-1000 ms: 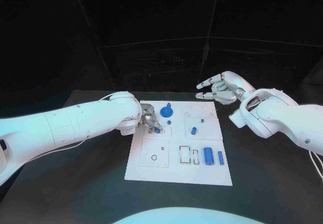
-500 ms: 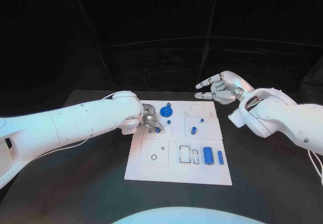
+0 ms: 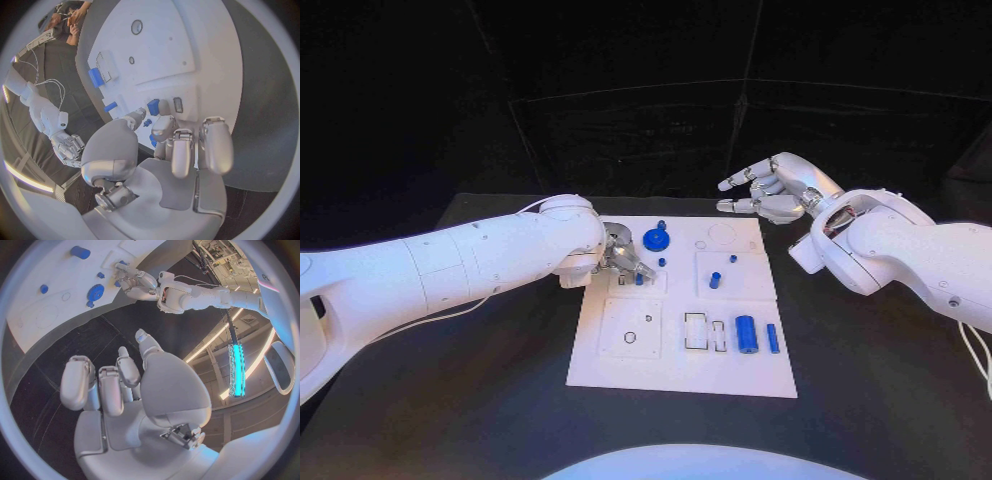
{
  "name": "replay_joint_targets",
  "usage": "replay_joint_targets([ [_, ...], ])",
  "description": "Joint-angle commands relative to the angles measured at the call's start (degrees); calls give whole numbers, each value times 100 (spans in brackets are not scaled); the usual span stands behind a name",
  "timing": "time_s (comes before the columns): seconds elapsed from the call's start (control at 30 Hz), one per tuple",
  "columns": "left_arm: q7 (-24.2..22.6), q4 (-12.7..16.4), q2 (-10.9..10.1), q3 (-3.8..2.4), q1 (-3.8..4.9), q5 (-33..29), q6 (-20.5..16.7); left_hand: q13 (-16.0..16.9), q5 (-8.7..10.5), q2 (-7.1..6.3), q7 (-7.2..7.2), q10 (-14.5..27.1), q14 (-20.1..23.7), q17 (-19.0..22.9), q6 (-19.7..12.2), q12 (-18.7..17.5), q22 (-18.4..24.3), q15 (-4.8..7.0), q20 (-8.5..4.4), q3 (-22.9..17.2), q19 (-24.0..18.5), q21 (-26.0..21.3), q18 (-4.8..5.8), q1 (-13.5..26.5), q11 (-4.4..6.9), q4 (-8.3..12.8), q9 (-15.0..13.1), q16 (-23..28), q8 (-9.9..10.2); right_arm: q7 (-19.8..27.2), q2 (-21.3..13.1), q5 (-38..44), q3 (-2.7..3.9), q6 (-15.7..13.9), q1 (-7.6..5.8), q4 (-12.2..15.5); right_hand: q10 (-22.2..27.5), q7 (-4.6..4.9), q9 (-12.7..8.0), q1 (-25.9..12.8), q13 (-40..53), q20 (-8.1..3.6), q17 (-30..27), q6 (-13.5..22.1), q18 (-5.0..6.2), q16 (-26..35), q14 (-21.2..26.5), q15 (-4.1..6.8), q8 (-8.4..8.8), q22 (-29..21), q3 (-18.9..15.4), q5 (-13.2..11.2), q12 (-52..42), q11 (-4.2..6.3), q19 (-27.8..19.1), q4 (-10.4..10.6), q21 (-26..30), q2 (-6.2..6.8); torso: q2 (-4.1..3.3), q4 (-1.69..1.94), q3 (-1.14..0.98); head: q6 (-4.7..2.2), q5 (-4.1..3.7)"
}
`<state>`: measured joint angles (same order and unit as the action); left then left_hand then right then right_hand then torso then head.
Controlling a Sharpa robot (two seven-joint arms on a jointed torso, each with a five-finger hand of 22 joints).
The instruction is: Assemble the parts on the task board
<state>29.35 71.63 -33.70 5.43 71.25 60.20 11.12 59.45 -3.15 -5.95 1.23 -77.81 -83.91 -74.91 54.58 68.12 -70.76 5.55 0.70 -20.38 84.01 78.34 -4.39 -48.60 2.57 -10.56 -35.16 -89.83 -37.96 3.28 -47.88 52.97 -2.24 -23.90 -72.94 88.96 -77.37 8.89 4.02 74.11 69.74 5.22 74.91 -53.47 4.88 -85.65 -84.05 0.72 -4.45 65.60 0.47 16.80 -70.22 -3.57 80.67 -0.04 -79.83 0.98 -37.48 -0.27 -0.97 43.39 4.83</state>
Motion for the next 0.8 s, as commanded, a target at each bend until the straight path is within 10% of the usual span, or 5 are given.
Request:
replay_joint_targets([
  [0.03, 10, 57, -47, -4, 4, 19, -127, -14, 30, -12, -12, 0, -609, -1509, 23, -33, -17, 49, -45, 284, 2, 21, 51, 8, 26, -88, -17, -17, 11, 26, 7, -13, 3, 41, -12, -1, 34, -9, 1, 13, -5, -6, 487, -42, -23, 20, -382, 10, -36, -5, -43, 29, 20, -7, -37, -1, 36, -23, 0, 0, 4, -3, -8],
  [0.2, 4, 173, -186, -48, 3, -33, -313, -20, 47, -23, -30, -8, -609, -1509, 34, -30, -42, 68, -64, 680, 11, 30, 55, 48, 42, -290, -38, -17, 14, 19, 1, -14, 3, 43, -12, -6, 47, -10, 1, 7, -24, -6, 457, -41, -22, 34, -376, 11, -36, -15, -48, 29, 39, -7, -41, 3, 41, -22, -2, 0, 6, -6, -18],
  [0.57, -25, 439, -501, -426, 7, -140, -503, -37, 46, 94, -12, 40, -609, -1509, -55, -42, 108, 69, -75, 1209, -43, -85, 27, -324, 30, -470, -79, -17, 48, 38, 33, -44, 2, 55, -10, -70, 56, -9, 0, 5, -37, -6, 444, -40, -22, 40, -373, 11, -35, -11, -50, 30, 53, -7, -40, 5, 39, -24, -2, 7, -3, -1, -21],
  [0.8, -26, 334, -605, -556, 78, -237, -403, -140, 38, 235, 55, 131, -609, -1509, -204, -115, 236, 28, -44, 1342, -87, -182, 2, -759, -25, -371, -44, -17, 163, 43, 47, -53, 1, 69, -9, -99, 62, -9, -1, 2, -44, -7, 438, -37, -22, 44, -371, 11, -33, -16, -51, 33, 61, -7, -42, 8, 42, -28, -1, 0, 0, -3, -14],
])
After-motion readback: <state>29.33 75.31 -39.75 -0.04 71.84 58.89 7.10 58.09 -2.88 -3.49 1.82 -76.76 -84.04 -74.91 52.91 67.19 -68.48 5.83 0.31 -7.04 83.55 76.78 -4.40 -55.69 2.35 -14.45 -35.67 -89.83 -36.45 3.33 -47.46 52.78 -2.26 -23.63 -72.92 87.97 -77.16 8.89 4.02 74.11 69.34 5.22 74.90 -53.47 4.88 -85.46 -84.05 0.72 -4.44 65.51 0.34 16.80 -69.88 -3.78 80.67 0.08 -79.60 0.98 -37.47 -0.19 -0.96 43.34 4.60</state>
